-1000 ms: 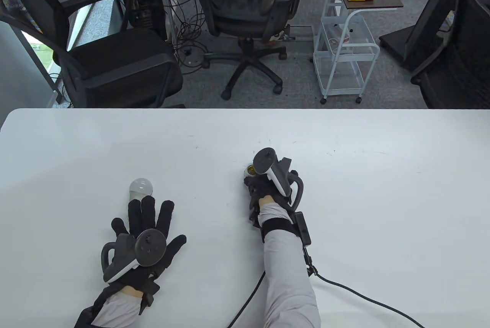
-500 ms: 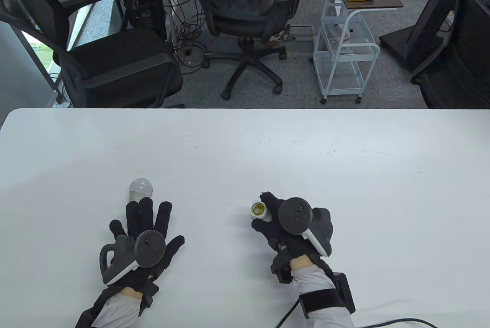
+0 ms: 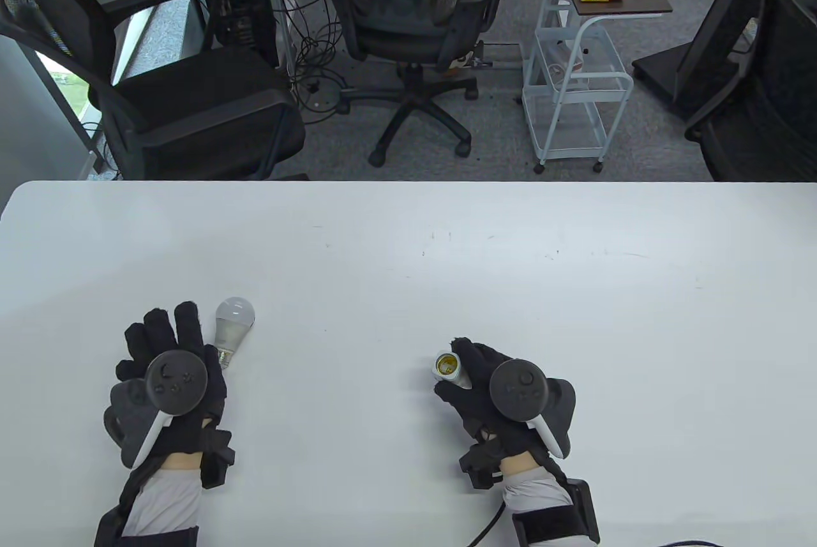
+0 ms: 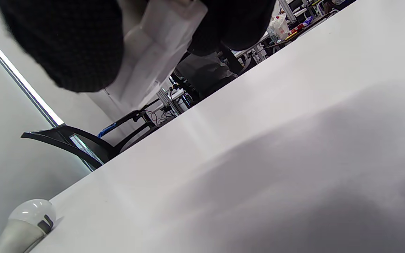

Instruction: Screw light bulb into light bulb socket (Screw with left hand)

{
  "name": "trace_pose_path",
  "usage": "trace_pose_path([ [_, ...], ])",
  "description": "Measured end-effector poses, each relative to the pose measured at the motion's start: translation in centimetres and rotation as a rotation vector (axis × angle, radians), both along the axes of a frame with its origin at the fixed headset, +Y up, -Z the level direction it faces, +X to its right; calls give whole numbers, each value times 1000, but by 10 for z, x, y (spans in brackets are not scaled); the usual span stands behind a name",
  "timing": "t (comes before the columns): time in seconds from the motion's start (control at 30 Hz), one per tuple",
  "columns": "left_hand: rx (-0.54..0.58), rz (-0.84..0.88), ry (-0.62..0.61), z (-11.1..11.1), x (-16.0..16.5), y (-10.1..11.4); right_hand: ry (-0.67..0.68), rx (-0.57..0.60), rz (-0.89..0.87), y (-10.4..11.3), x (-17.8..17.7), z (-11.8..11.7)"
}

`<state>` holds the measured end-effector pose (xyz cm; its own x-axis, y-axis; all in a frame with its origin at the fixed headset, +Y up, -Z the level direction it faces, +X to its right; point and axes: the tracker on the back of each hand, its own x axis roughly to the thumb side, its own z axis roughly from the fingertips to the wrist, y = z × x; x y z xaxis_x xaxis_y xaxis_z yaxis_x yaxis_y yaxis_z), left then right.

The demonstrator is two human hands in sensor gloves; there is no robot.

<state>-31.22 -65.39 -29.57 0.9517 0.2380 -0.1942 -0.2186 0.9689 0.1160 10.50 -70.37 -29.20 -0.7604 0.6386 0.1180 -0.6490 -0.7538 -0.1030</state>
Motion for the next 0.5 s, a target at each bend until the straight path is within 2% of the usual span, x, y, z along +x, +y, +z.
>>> trace_pose_path([
  [0.2, -191, -219, -9, -43, 14, -16, 4, 7, -32, 1, 2, -1],
  [0.37, -345, -245, 66, -81, 16, -32, 2, 3, -59, 2, 5, -1],
  [0.5, -471, -188, 110, -100, 13, -51, 8, -13, -57, 0, 4, -4],
])
